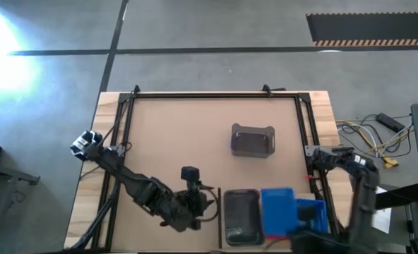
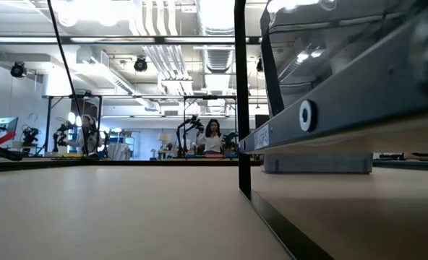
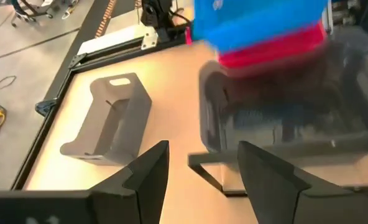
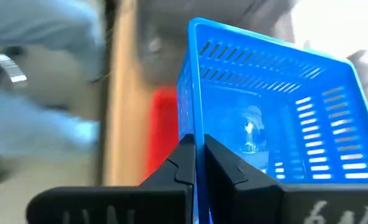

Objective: Stack baskets on shelf by color
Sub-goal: Stack the blue bin on top of the blue bin on the shelf

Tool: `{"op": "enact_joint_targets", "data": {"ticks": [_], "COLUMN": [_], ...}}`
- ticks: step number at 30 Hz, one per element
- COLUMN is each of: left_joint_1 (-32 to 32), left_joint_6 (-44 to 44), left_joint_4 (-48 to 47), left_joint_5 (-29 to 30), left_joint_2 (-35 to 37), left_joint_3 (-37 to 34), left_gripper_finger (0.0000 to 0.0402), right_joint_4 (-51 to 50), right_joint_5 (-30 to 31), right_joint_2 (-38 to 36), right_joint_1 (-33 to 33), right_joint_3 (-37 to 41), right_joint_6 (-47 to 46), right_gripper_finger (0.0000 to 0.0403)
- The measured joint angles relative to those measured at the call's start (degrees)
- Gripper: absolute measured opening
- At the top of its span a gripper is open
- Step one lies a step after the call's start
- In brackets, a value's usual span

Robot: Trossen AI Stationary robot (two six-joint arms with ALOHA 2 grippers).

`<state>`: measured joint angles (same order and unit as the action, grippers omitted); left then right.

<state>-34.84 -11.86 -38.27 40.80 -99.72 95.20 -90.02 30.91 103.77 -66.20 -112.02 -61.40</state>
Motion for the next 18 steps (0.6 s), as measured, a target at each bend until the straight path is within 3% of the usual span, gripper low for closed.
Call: {"op": "enact_joint_targets", "data": {"ticks": [7,13,18], "left_joint_1": [-1.4,-1.3,-1.3], "left_joint_6": [0.1,0.0,-1.6], "left_joint_4": [9.9,13.9,14.4], "left_joint_5": [0.2,0.2,0.3], "left_joint_2": [-0.2,0.0,0.2], "left_joint_3": [-7.8,-11.5,-11.9], "left_gripper_finger": [0.0176,0.0176,0.0176], "right_joint_4": [0.1,-0.1,0.0], "right_joint_5": [-7.1,-10.8,-20.9], "right_joint_2": [-0.6,-0.6,-0.6], "right_joint_1": [-9.8,-11.4,-11.3], "right_joint_3": [0.1,1.0,3.2], "right_joint_6": [-17.9,-24.1,-27.5], "right_gripper_finger": [0.0009,0.0009,0.0009]}}
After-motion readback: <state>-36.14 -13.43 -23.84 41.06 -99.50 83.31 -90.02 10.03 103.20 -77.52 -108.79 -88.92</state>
